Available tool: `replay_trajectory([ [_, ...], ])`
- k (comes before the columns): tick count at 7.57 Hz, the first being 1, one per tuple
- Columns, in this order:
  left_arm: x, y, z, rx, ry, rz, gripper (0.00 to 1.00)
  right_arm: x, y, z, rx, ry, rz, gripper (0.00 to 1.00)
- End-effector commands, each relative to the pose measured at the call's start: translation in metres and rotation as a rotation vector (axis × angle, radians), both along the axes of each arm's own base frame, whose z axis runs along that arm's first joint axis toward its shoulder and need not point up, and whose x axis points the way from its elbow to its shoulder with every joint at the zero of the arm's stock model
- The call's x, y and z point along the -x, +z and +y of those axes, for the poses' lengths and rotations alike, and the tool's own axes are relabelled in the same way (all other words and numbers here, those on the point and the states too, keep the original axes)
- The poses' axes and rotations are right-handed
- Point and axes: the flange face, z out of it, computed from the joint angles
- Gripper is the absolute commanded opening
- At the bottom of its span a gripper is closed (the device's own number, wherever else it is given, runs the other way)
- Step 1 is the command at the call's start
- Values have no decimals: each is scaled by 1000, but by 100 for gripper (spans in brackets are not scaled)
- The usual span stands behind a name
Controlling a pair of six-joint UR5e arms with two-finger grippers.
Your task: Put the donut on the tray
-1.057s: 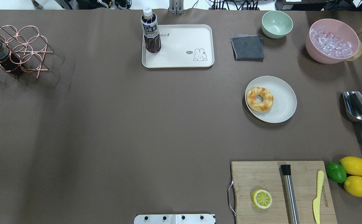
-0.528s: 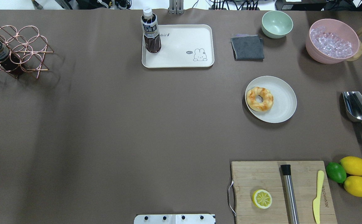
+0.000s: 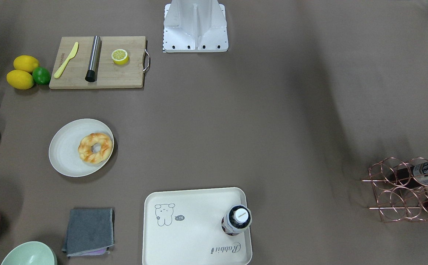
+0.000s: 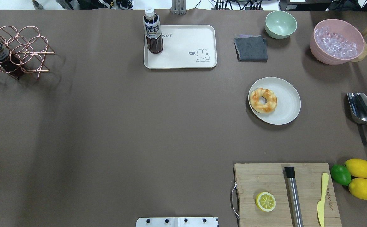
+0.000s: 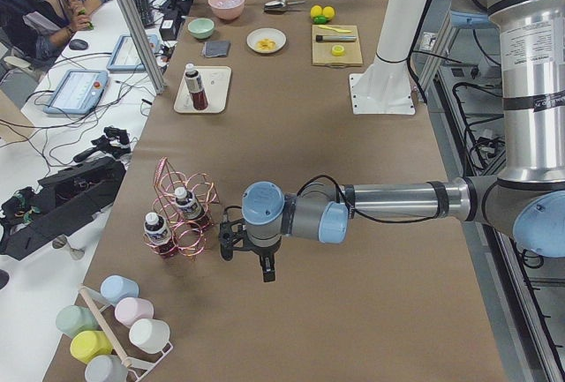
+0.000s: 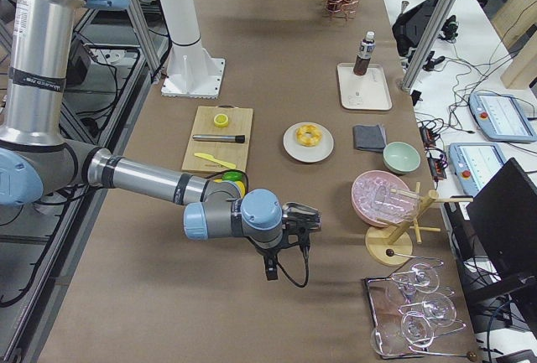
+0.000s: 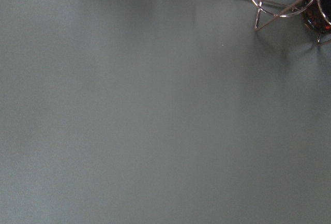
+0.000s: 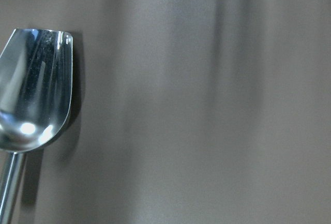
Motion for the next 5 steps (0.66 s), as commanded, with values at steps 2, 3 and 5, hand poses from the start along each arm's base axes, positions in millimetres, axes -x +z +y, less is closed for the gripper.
replay_trajectory([
  [2, 0, 1, 2, 2, 0, 0, 98, 21, -49, -46, -15, 72, -45, 100],
  [3, 0, 1, 2, 2, 0, 0, 98, 57, -73, -75, -10, 51, -58, 100],
  [5, 1, 1, 3, 3, -2, 0, 98, 147, -132, -127, 15, 23, -94, 100],
])
